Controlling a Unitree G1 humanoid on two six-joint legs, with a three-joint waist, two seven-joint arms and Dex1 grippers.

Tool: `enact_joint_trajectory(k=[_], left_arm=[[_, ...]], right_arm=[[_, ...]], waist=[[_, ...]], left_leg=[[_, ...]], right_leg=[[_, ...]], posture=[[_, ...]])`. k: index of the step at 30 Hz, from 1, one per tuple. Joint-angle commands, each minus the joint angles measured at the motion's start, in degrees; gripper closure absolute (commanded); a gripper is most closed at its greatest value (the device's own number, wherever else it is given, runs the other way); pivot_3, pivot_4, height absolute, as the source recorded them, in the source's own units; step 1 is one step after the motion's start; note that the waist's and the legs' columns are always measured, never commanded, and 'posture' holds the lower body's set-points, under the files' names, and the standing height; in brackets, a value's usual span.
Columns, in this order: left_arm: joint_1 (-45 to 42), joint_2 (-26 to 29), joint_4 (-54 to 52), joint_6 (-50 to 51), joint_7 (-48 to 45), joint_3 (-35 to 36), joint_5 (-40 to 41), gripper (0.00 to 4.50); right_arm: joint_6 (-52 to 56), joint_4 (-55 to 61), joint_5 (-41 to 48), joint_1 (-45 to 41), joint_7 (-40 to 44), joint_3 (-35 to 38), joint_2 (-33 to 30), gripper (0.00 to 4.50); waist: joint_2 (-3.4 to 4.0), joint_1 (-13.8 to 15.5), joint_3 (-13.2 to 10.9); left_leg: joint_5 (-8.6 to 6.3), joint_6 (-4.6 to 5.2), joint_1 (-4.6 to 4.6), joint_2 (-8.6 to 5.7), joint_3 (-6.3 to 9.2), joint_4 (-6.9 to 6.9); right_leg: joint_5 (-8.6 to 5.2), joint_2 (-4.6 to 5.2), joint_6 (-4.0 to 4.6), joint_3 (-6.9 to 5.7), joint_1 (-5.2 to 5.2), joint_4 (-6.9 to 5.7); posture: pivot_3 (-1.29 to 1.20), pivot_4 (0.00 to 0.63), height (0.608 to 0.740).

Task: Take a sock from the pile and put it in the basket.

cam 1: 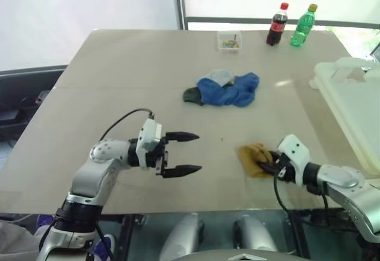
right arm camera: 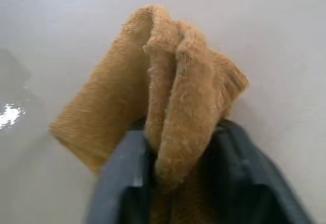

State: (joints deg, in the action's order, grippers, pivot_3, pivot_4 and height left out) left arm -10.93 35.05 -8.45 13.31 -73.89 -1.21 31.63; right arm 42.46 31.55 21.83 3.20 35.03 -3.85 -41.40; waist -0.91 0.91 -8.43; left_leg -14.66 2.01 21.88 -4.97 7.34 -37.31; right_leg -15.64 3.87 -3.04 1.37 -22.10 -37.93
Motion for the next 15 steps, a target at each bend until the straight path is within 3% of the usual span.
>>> enact_joint_trajectory(k=[1, 4, 8, 15], left_arm=[[0.0, -1.0, -2.0, -2.1, 1.9, 1.7, 0.3, 0.0], [-0.5, -1.8, -2.2, -1.7, 3.0, 2.3, 1.4, 0.0], [-3.1, -2.8, -4.1, 1.9, 5.3, 2.9, 4.9, 0.0], [-9.2, -6.7, -7.0, 6.7, 12.3, 2.2, 7.9, 0.0]], right_arm=[[1.1, -2.1, 1.1, 0.4, 0.4, 3.1, 0.1, 4.48], [-0.8, -0.9, 8.8, -1.3, 2.4, 9.6, 3.6, 4.48], [4.0, -5.8, 21.8, -10.5, -1.2, 24.7, 5.9, 4.48], [6.5, -33.1, 15.3, -29.9, -13.1, 36.6, -6.9, 4.48]], waist=[[0.0, 0.0, 0.0], [0.1, -0.1, -0.1], [0.37, -0.4, -0.4], [0.56, 0.0, -0.5]], left_leg=[[0.0, 0.0, 0.0, 0.0, 0.01, 0.0], [0.0, 0.0, 0.03, 0.0, 0.06, 0.01], [0.0, 0.0, 0.1, 0.01, 0.03, 0.03], [-0.01, 0.03, 0.31, -0.16, -0.01, 0.05]], right_leg=[[0.0, 0.0, 0.0, -0.01, 0.0, 0.0], [0.0, 0.0, 0.0, -0.07, -0.01, -0.01], [0.01, -0.03, 0.0, 0.0, -0.07, -0.04], [0.06, 0.09, -0.07, -0.04, -0.27, -0.02]], posture=[[0.0, 0.15, 0.74], [0.0, 0.15, 0.74], [0.0, 0.15, 0.74], [0.0, 0.15, 0.74]])
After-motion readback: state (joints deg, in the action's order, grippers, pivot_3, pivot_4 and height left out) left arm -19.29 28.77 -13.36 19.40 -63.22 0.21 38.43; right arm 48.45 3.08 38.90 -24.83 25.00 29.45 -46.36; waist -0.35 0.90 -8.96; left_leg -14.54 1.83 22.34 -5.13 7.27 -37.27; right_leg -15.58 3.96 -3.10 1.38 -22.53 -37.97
